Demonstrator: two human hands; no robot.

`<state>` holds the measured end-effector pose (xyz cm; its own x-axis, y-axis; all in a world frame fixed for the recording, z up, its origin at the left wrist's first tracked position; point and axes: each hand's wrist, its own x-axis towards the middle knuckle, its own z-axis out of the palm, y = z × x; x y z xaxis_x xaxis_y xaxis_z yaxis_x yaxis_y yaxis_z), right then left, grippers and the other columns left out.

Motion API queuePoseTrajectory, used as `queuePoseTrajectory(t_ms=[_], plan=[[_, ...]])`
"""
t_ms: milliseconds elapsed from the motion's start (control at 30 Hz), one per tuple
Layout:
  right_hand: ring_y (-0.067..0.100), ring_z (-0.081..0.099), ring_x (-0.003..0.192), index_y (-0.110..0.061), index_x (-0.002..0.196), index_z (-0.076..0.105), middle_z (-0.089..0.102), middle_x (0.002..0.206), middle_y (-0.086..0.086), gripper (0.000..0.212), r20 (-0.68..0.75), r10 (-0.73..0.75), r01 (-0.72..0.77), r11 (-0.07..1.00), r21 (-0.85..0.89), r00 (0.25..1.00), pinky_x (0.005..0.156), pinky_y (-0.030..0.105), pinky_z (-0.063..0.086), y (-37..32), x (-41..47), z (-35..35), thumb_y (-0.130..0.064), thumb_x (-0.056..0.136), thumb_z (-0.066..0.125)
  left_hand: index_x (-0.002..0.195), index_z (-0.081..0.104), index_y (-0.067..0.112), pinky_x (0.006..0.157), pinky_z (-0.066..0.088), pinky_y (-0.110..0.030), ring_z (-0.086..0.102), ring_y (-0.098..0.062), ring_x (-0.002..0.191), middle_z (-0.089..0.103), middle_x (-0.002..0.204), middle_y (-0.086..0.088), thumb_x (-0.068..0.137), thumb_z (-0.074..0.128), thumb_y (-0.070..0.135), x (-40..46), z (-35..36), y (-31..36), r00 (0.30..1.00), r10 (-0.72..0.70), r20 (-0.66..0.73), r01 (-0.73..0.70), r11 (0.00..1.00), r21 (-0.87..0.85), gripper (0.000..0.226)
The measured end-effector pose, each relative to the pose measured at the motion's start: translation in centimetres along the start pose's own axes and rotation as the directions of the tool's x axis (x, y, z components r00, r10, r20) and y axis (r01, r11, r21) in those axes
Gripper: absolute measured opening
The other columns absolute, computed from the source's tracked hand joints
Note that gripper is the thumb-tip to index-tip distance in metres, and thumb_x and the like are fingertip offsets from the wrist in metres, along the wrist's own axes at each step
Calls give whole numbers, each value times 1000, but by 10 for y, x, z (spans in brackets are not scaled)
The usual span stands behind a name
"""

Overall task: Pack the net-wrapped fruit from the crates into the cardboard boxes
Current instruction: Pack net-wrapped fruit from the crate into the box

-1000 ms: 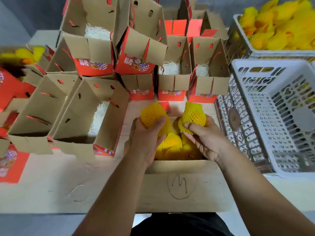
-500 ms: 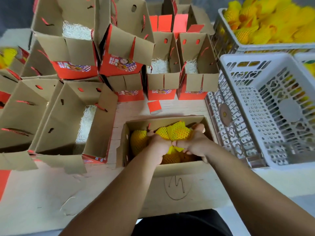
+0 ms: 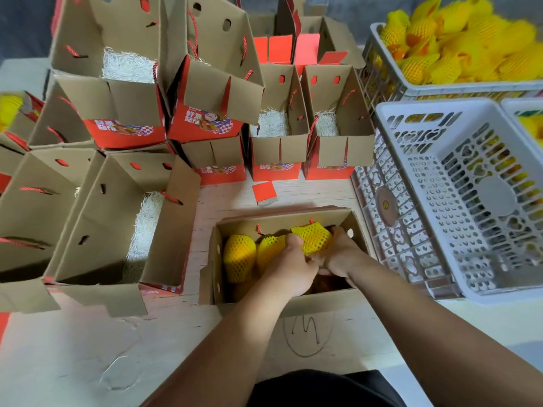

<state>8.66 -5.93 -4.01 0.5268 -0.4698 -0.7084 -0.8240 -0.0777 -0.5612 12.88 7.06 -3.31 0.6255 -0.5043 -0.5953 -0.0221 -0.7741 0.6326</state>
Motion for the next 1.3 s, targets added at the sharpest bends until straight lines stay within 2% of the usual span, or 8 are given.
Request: queuePoseTrajectory(t_ms=[133, 200, 367, 500, 633, 767, 967, 1300], plan=[[28, 65, 107, -15, 129, 52, 67, 119, 11, 66, 5, -28, 28, 940, -339, 1000, 96, 40, 54, -1, 4, 5, -47, 77, 79, 145, 34, 16, 85, 50, -39, 65, -36, 108, 66, 114, -12, 103, 49, 32, 0, -5, 3, 999, 46, -6, -44, 981, 188, 48], [30, 56, 123, -16, 145, 34, 46, 141, 14, 83, -3, 8, -9, 898, -441, 1000, 104, 41, 46, -5, 2, 13, -54, 82, 73, 147, 33, 15, 85, 49, -40, 63, -38, 115, 64, 126, -15, 103, 47, 33, -1, -8, 6, 999, 37, 24, -43, 940, 339, 49], [34, 39, 138, -19, 150, 17, 28, 148, 11, 102, 6, 4, 0, 854, -520, 1000, 111, 45, 41, -9, -11, 5, -62, 77, 73, 156, 24, 16, 110, 39, -47, 33, -36, 137, 27, 149, -10, 97, 51, 39, -10, -3, 5, 998, -10, 66, -25, 860, 510, 69], [37, 52, 126, -16, 142, 37, 42, 140, 12, 54, -47, -212, 150, 812, -564, 976, 105, 46, 45, -3, -27, 5, -46, 99, 51, 150, 33, 17, 105, 44, -43, 49, -35, 132, 41, 147, -9, 98, 55, 30, -11, 1, 1, 998, 52, 47, -65, 935, 349, 57], [35, 53, 129, -11, 141, 43, 50, 140, 15, 40, 6, -191, 155, 776, -611, 982, 104, 42, 47, -10, -28, 6, -29, 105, 45, 160, 20, 11, 106, 43, -45, 44, -38, 137, 34, 155, -13, 102, 48, 33, -11, -3, 4, 997, 17, 80, -51, 891, 452, 69], [30, 61, 115, -17, 136, 51, 62, 125, 10, 38, -19, -389, 320, 784, -532, 921, 94, 37, 51, -8, -42, -21, -31, 101, 50, 148, 36, 23, 109, 40, -45, 43, -33, 133, 43, 142, -9, 101, 49, 34, -25, 4, 21, 988, 127, -91, -79, 910, 408, 51], [9, 63, 102, -22, 124, 65, 68, 113, -5, 30, -246, -652, 623, 758, -191, 717, 87, 14, 47, 27, -62, -115, -16, 95, 59, 129, 50, 30, 90, 48, -28, 61, -8, 106, 63, 121, 10, 103, 52, 20, -34, 59, 109, 852, 457, -256, -477, 879, -18, 28], [5, 66, 98, -22, 116, 68, 71, 109, -5, 23, -651, -467, 588, 808, -38, 599, 85, 21, 52, 152, -30, -368, -14, 98, 57, 136, 53, 10, 94, 51, -39, 64, -22, 112, 64, 127, -9, 107, 48, 12, 28, 261, 334, 705, 692, -157, -708, 701, -89, 30]])
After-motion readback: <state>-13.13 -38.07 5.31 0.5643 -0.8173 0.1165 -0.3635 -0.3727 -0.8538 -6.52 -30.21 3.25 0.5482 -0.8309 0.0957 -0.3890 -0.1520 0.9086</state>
